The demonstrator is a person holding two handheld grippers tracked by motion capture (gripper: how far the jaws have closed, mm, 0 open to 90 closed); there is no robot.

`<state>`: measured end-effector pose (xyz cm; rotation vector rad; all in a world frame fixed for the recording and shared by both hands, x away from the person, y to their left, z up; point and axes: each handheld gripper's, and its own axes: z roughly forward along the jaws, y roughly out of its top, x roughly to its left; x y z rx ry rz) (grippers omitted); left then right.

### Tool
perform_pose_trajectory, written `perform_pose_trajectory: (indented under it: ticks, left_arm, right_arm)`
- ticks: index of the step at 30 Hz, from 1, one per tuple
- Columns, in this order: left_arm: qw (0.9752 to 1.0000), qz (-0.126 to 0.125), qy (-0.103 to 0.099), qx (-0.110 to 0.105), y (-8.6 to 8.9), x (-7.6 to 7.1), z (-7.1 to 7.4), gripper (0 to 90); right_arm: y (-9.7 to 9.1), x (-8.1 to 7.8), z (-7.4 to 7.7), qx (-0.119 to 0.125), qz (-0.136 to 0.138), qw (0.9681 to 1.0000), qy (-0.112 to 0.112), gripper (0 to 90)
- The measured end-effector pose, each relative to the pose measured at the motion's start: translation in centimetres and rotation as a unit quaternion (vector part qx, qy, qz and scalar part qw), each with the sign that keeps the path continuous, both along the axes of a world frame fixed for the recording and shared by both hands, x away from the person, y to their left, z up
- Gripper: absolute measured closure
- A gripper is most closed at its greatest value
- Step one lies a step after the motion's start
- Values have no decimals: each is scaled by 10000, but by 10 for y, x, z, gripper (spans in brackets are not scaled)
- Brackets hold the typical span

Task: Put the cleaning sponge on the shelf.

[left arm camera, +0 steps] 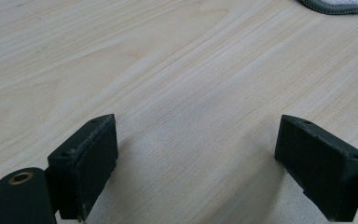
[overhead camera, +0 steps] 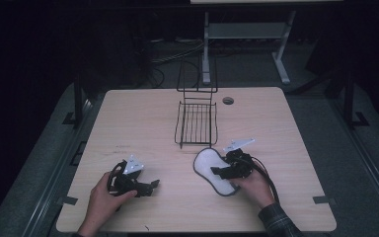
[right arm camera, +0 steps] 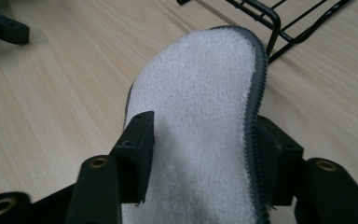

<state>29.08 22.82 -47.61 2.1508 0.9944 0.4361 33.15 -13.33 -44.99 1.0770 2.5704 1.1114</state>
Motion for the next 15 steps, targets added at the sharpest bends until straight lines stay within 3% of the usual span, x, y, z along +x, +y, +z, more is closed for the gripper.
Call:
perform_pose_trajectory:
  ticks: [15]
  left_arm:
    - [10000, -8, 0, 19, 0, 0, 0, 124]
  right_arm:
    - [-7, -1, 10, 427, 95, 9990, 77, 630]
